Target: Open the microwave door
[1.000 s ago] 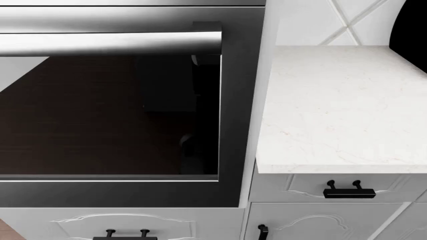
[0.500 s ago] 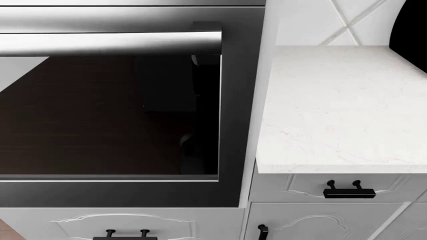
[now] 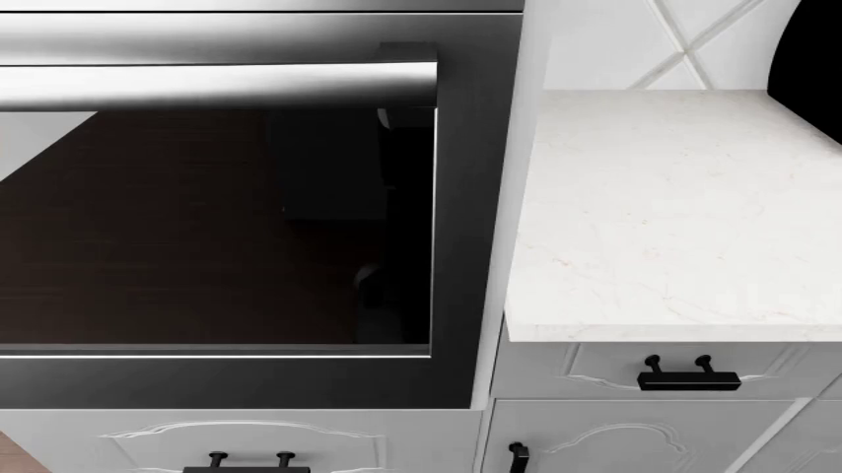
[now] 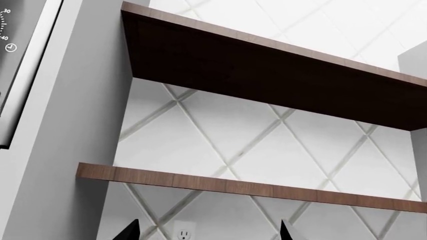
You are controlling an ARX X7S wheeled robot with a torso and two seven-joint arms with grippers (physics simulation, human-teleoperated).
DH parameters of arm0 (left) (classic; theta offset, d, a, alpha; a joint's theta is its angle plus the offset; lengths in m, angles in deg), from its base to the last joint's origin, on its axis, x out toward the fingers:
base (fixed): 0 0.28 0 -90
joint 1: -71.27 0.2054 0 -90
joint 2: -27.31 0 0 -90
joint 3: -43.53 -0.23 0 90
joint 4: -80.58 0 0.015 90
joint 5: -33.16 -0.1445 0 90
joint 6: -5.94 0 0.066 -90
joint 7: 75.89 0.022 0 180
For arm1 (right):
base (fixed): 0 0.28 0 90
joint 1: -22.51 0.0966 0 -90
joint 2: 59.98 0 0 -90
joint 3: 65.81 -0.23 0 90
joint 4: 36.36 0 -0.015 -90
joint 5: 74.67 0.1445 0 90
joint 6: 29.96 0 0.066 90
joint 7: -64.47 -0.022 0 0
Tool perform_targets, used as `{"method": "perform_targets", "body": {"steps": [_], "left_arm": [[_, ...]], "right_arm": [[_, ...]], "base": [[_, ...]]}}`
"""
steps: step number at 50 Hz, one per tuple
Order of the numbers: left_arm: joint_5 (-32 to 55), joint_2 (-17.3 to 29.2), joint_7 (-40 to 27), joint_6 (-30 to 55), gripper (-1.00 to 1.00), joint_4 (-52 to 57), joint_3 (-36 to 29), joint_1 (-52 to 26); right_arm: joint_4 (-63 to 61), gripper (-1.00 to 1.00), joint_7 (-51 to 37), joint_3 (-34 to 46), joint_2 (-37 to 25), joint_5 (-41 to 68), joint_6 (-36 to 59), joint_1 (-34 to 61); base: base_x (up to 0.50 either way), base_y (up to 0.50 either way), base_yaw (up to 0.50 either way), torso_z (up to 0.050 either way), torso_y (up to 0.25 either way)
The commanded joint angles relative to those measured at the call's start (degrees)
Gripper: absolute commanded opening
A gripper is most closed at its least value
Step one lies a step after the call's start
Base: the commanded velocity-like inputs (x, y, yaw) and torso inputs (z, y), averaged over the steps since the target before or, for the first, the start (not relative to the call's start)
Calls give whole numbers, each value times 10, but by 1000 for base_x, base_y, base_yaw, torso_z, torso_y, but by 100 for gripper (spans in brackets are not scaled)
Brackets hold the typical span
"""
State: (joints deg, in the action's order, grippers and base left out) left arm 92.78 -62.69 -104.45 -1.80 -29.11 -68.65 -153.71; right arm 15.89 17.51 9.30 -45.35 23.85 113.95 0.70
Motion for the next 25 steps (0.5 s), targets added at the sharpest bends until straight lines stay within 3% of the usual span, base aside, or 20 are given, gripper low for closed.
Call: {"method": "perform_targets", "body": {"steps": [1, 10, 16, 22, 25], "left_arm": [[-101, 0, 32, 48, 100, -11, 75, 0], [-348, 0, 179, 76, 100, 36, 147, 0], [-521, 0, 302, 56, 100, 34, 150, 0], [-636, 0, 372, 31, 100, 31, 166, 0], [-665, 0, 366, 19, 100, 45, 187, 0]], "right_arm": [[-2, 100, 2, -24, 10, -6, 11, -23], [-1, 100, -3, 14, 6, -5, 2, 5], [-1, 100, -3, 16, 8, -4, 2, 5], [-2, 100, -3, 11, 11, -6, 5, -2], [-3, 100, -3, 10, 14, -8, 6, -6]], "base": [[0, 0, 0, 0, 0], [0, 0, 0, 0, 0], [0, 0, 0, 0, 0], [0, 0, 0, 0, 0], [0, 0, 0, 0, 0]]}}
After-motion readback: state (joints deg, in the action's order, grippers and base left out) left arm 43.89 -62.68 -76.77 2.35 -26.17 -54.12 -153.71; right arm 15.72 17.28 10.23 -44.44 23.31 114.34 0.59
